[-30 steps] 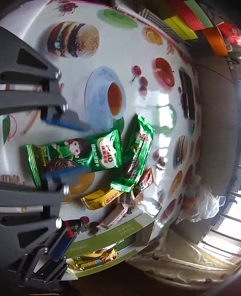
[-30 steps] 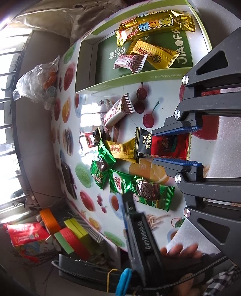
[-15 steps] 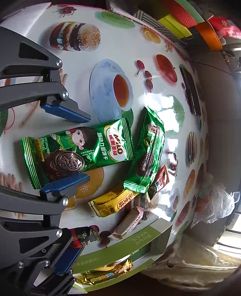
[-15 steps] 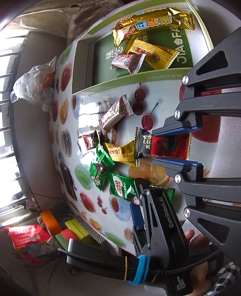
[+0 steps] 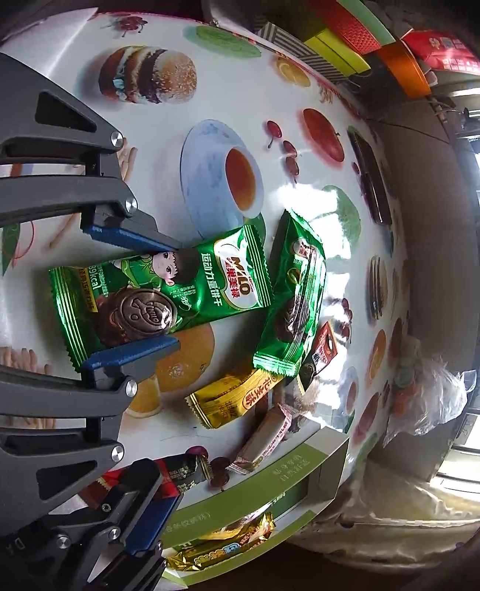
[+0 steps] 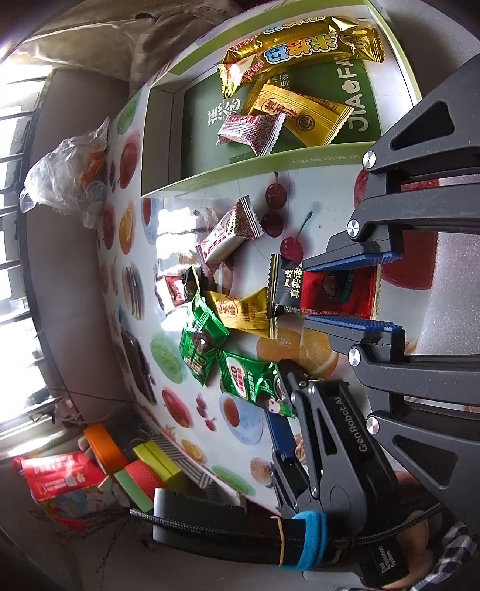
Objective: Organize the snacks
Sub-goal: 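Lift and carry both held snacks over the green box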
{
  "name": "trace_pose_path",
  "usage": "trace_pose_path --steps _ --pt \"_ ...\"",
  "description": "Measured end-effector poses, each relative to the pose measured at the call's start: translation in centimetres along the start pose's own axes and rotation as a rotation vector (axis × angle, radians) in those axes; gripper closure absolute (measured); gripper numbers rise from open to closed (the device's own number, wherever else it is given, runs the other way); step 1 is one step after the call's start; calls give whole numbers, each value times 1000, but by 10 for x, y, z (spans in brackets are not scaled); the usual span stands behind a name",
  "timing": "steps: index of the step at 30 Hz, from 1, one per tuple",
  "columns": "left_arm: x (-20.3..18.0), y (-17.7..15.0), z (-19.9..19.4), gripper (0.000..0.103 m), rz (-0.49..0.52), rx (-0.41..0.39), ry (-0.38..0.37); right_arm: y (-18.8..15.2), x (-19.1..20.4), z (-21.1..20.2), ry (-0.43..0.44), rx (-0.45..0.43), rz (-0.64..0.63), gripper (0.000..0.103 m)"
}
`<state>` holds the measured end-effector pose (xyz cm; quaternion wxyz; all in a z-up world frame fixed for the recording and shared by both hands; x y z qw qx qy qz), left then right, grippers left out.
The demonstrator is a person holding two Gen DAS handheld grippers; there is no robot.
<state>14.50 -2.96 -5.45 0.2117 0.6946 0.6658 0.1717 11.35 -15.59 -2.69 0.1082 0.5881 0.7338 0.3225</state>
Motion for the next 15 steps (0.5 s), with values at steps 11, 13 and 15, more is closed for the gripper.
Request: trace_pose_path --steps 11,13,15 --pt "4 -1 -6 60 -23 -9 -10 1 3 -2 -8 -3 -11 81" --pt "4 -1 -9 60 -19 -15 -9 3 4 -4 -10 -8 -14 81" --pt "4 0 -12 60 -19 -22 -13 4 4 -5 -12 -11 -18 81"
Point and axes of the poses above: each gripper's, at about its wrist camera, not at the fingertips, and z roughly the way its jaws point, x to its left, y to its top, the point moved 8 cm from there along z, roughly the way its jaws point, and after that the axes turned 2 degrees about -y, right-handed, at the moved point
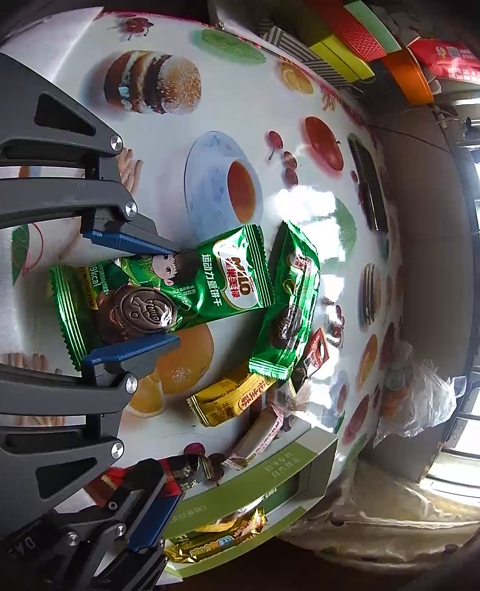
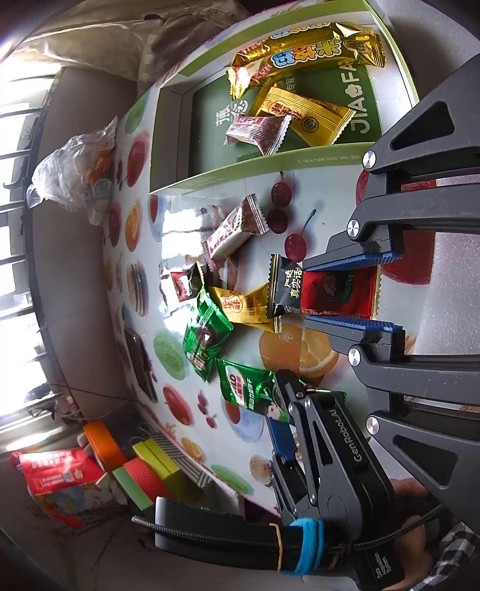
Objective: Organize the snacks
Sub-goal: 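Lift and carry both held snacks over the green box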
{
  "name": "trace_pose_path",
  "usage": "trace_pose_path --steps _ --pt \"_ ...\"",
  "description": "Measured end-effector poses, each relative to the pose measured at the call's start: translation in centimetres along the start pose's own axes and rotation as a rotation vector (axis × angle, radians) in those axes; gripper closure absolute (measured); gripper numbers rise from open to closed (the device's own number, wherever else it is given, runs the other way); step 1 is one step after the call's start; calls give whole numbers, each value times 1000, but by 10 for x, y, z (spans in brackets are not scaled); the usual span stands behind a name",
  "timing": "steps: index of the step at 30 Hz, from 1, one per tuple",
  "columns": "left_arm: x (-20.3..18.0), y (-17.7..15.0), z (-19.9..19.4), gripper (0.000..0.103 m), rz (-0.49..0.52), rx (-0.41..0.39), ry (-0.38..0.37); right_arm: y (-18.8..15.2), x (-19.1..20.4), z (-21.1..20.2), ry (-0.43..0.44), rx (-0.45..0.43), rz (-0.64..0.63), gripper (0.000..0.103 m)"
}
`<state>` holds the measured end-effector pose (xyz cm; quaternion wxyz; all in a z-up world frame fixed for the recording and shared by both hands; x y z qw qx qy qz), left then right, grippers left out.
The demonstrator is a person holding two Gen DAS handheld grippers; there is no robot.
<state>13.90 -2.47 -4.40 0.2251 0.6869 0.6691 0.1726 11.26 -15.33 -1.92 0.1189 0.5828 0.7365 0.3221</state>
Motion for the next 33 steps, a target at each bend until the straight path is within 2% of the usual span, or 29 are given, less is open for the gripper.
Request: trace_pose_path --steps 7,14,33 --pt "-2 6 -16 60 22 -40 7 4 1 -8 -5 -17 -7 81" --pt "-8 12 -30 60 30 -62 -19 11 0 -19 -11 -43 -4 81" --pt "-53 35 -50 60 88 -115 -95 27 -25 -51 -58 -109 32 81"
Point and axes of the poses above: each gripper's, at about its wrist camera, not at the fingertips, and z roughly the way its jaws point, x to its left, y to its top, the point moved 8 cm from there along z, roughly the way its jaws point, and after that the axes turned 2 degrees about -y, right-handed, at the moved point
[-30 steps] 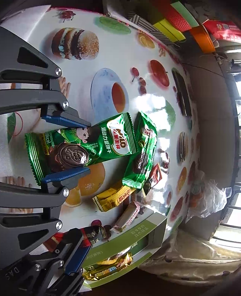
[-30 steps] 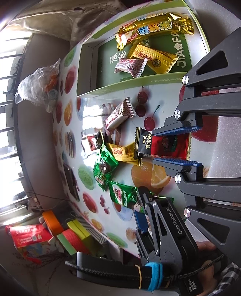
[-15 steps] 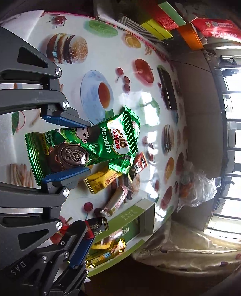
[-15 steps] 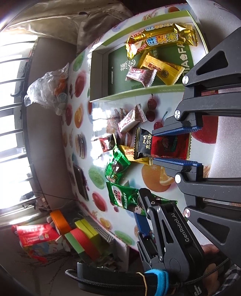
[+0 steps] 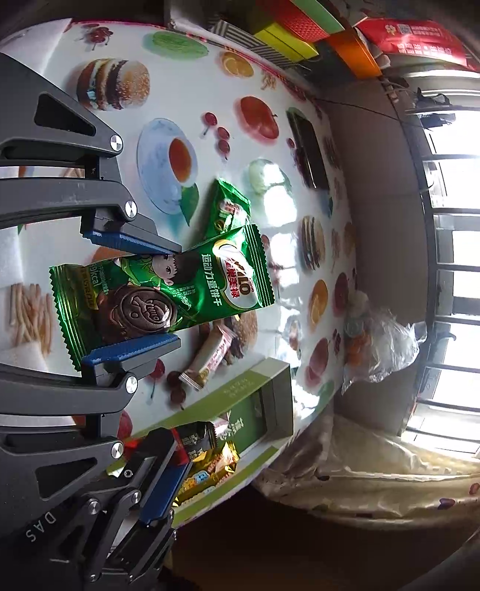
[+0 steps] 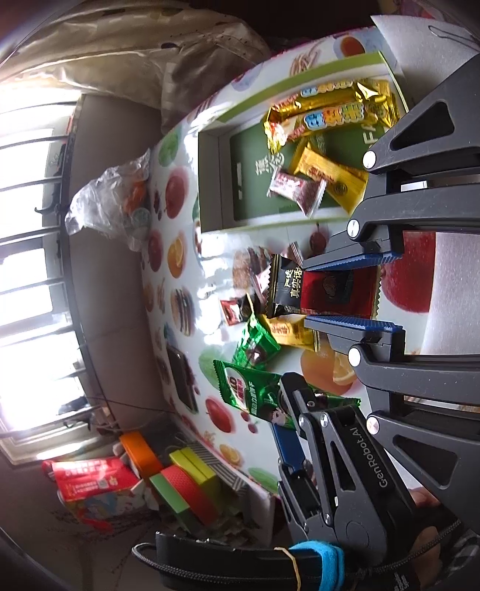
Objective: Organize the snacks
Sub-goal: 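Lift and carry both held snacks over the green box, then lower both snacks into the box and open both grippers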
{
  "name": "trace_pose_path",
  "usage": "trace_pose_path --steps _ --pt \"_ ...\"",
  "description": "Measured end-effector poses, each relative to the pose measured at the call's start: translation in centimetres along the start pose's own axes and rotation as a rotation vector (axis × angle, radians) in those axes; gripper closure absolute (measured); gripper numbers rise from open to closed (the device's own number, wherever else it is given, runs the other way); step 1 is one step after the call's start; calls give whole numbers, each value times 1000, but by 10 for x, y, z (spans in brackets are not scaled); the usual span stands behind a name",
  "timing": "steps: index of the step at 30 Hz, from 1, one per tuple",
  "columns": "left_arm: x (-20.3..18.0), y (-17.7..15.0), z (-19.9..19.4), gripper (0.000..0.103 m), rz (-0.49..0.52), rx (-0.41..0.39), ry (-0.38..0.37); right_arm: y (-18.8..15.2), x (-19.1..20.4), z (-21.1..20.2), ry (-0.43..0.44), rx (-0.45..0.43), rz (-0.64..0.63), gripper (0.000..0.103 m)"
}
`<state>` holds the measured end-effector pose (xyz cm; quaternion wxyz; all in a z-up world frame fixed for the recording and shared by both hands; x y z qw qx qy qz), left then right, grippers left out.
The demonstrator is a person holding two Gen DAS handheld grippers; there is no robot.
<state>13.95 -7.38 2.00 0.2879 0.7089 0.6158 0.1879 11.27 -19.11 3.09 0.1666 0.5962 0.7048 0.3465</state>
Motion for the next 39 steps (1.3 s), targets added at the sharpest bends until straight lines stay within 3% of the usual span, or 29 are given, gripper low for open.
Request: trace_pose_path --steps 17,39 --pt "-63 22 14 60 72 2 -109 5 -61 -19 -94 -30 86 81" --pt "-132 25 54 60 137 70 -218 -12 -131 -7 -205 21 168 81"
Point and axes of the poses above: each gripper's, at about its wrist camera, not at the fingertips, and z roughly the way its jaws point, x to its left, y to its top, the point moved 8 cm from there along z, roughly the way its jaws point, and after that the axes turned 2 degrees about -y, right-handed, at the moved point
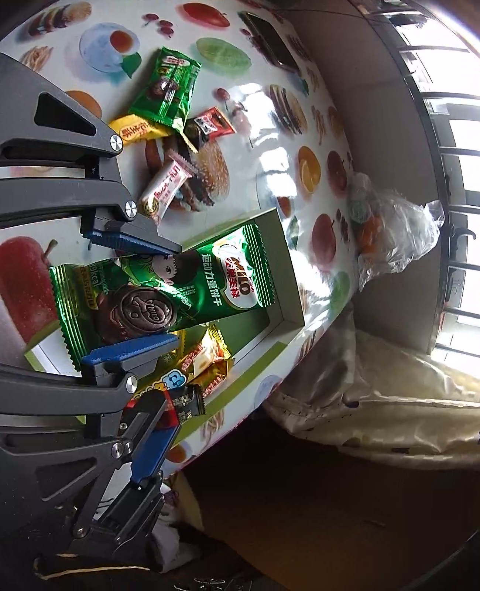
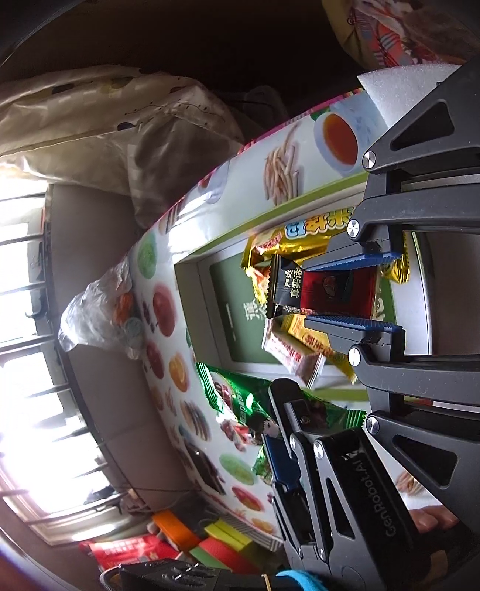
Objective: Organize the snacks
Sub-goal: 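Lower both snacks into the box and open both grippers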
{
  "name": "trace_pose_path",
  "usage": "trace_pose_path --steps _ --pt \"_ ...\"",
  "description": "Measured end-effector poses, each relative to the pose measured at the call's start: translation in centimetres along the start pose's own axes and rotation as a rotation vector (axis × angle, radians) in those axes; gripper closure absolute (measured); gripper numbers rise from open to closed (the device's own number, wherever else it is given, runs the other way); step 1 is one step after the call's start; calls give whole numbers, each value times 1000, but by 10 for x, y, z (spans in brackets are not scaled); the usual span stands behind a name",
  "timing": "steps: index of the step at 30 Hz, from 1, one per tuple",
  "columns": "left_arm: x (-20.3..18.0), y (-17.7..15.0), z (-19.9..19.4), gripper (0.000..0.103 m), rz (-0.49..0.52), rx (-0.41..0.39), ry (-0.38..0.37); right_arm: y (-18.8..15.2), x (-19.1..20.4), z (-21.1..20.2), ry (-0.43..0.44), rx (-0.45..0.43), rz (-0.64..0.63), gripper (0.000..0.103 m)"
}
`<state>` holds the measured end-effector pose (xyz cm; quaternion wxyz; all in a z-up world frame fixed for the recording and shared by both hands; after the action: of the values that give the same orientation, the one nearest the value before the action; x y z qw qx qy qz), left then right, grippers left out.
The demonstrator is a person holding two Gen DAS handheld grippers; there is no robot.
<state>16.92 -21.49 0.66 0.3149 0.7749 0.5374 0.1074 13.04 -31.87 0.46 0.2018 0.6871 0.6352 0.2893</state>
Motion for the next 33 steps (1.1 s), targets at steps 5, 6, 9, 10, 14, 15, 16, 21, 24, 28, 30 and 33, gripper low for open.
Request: trace_pose_path --steps 5,6,9,10,14,15,16,21,24,28,30,33 --pt "-3 -3 10 60 1 22 5 -2 -9 5 -13 6 12 81" --pt "-4 -4 11 60 3 24 2 -2 -11 5 -15 7 13 81" --pt "-7 -5 15 60 12 27 9 -4 -15 8 -25 11 12 81" --pt "-8 -6 16 60 15 29 8 -4 -17 9 -26 13 15 81" --pt "-9 -7 20 60 25 30 20 -6 -22 12 -40 17 17 81" --pt "-9 -6 20 60 33 27 31 -7 -23 13 -43 20 17 81" --pt "-10 -6 21 60 40 25 37 -8 -24 14 -44 21 18 81" --pt "-12 -6 22 60 43 24 37 -8 -26 16 -44 19 20 81" --pt "-13 -7 23 60 45 27 39 -7 -27 18 -53 13 13 81" --pt "-14 -8 25 60 46 35 43 -7 -28 17 -51 5 13 81" --pt "-14 -8 25 60 43 34 45 -7 -28 17 -50 3 15 81" --pt "-14 -7 25 60 42 34 44 -7 -28 16 -48 0 18 81"
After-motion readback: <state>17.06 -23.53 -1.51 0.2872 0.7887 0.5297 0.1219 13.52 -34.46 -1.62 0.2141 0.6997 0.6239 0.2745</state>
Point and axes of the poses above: each gripper's, at about its wrist camera, not at the fingertips, and z roughly the way its jaws point, x to its left, y to its top, the point moved 8 cm from there along z, roughly the way its jaws point, and after that the axes turned 2 degrees about -y, right-handed, at the moved point
